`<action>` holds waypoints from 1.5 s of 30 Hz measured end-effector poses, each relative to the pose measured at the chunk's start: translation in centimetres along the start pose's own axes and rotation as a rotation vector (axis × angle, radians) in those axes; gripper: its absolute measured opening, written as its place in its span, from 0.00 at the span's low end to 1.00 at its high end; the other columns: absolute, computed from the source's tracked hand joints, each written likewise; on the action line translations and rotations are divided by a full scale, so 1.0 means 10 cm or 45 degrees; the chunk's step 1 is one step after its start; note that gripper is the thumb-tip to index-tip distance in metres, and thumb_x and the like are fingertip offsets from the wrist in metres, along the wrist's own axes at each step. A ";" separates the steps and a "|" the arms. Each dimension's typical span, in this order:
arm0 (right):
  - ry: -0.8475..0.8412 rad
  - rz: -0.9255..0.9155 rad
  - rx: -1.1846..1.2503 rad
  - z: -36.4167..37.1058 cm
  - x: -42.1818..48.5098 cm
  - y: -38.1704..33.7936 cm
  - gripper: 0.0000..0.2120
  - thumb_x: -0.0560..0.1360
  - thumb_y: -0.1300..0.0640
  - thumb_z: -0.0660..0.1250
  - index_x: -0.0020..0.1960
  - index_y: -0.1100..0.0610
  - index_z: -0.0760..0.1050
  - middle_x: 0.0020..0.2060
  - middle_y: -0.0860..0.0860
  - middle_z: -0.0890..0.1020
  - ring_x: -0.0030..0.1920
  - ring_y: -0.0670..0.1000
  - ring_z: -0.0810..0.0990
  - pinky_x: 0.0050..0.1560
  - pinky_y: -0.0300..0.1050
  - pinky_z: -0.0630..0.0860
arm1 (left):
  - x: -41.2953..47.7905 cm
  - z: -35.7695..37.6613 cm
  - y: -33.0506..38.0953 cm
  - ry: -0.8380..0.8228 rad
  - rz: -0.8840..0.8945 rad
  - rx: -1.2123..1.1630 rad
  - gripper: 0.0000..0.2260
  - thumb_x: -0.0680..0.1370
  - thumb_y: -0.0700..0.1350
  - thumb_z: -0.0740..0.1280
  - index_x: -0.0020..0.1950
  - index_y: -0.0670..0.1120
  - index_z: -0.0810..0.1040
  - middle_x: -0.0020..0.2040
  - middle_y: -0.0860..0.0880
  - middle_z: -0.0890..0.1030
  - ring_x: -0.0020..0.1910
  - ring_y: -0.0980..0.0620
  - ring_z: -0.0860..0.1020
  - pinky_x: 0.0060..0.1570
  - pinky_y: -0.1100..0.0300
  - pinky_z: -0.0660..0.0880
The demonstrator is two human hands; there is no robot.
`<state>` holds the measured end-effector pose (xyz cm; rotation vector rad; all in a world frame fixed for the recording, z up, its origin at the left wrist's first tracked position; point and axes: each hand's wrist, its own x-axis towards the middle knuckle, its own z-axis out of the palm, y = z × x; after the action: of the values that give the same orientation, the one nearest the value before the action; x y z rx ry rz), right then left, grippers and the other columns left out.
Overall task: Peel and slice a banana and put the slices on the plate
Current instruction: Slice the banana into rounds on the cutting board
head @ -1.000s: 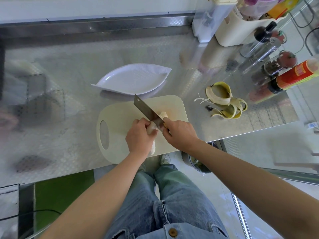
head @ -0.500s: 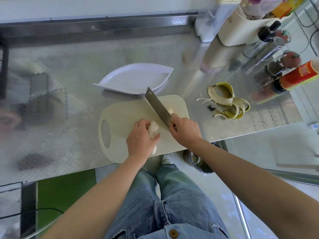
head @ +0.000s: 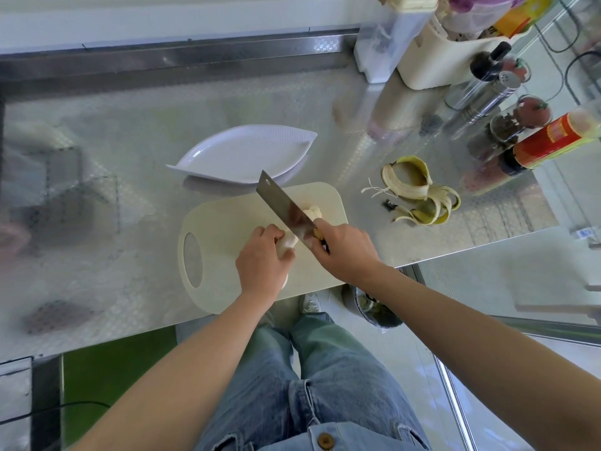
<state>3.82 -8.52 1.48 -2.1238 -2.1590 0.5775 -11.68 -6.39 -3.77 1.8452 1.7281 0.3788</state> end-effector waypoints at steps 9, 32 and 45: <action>-0.031 0.019 -0.017 -0.02 0.01 -0.02 0.09 0.79 0.52 0.56 0.43 0.53 0.59 0.24 0.48 0.63 0.25 0.51 0.61 0.27 0.43 0.52 | 0.01 0.01 0.00 -0.009 -0.021 -0.014 0.10 0.71 0.47 0.70 0.51 0.49 0.78 0.47 0.51 0.77 0.42 0.49 0.77 0.35 0.59 0.66; 0.024 0.000 -0.018 0.01 0.01 0.00 0.08 0.79 0.52 0.57 0.44 0.54 0.62 0.28 0.52 0.69 0.29 0.58 0.66 0.27 0.44 0.53 | 0.01 -0.01 0.00 -0.020 -0.032 0.001 0.10 0.72 0.48 0.71 0.53 0.49 0.78 0.48 0.53 0.77 0.41 0.51 0.76 0.36 0.60 0.66; -0.080 -0.005 -0.056 0.09 0.02 -0.03 0.07 0.80 0.52 0.53 0.45 0.54 0.62 0.29 0.52 0.69 0.29 0.55 0.66 0.31 0.44 0.60 | 0.01 -0.03 0.02 -0.037 -0.066 -0.031 0.11 0.71 0.49 0.72 0.53 0.50 0.79 0.49 0.53 0.78 0.42 0.50 0.77 0.36 0.60 0.65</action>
<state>3.28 -8.51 0.66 -2.1513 -2.2283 0.6101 -11.64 -6.21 -3.45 1.7766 1.7412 0.3491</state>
